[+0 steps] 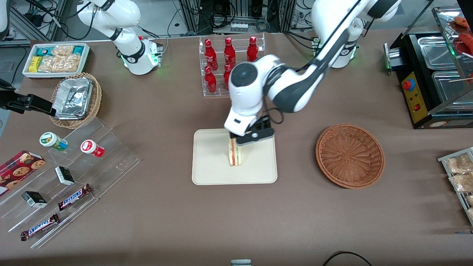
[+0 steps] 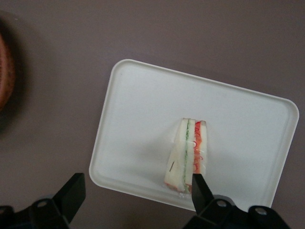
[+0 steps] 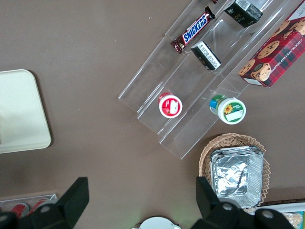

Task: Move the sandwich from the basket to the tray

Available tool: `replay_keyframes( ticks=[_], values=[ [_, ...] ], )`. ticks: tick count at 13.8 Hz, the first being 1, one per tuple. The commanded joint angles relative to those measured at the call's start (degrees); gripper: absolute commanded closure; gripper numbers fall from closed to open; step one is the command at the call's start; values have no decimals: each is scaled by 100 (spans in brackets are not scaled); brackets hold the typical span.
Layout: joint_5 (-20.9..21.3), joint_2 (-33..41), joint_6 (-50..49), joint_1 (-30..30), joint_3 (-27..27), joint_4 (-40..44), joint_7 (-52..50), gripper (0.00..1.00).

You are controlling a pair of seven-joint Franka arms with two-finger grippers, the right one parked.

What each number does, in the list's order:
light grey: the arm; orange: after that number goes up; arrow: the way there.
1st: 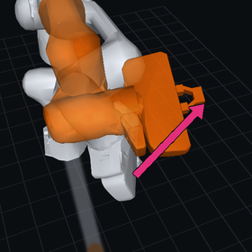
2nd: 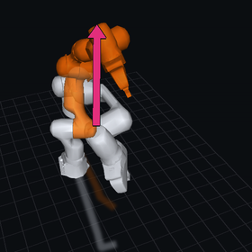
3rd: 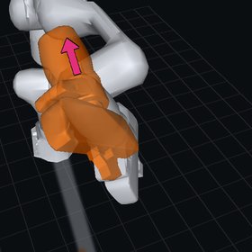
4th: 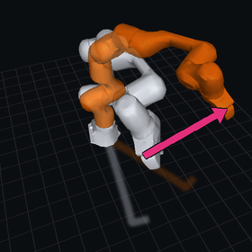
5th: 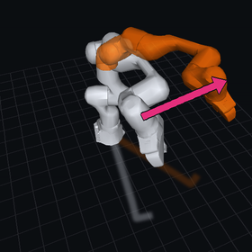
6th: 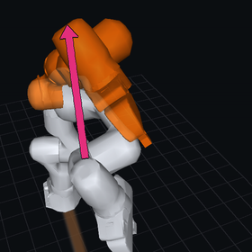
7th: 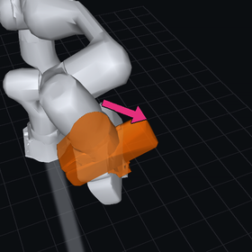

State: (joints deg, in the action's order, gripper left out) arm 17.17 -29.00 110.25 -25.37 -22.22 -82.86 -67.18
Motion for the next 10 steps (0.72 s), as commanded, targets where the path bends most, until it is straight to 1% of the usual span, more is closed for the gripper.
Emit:
replay_keyframes(
  ticks=[1, 3, 7, 10],
  values=[
    [-240, 587, -450, 181, -2, -178, -32, 2],
    [-468, 860, -810, 338, 7, -178, 370, 2],
    [-829, 1291, -1592, 909, 7, -204, 1424, 1],
    [-900, 1589, -1840, 1279, 7, -370, 2040, 1]
  ],
)
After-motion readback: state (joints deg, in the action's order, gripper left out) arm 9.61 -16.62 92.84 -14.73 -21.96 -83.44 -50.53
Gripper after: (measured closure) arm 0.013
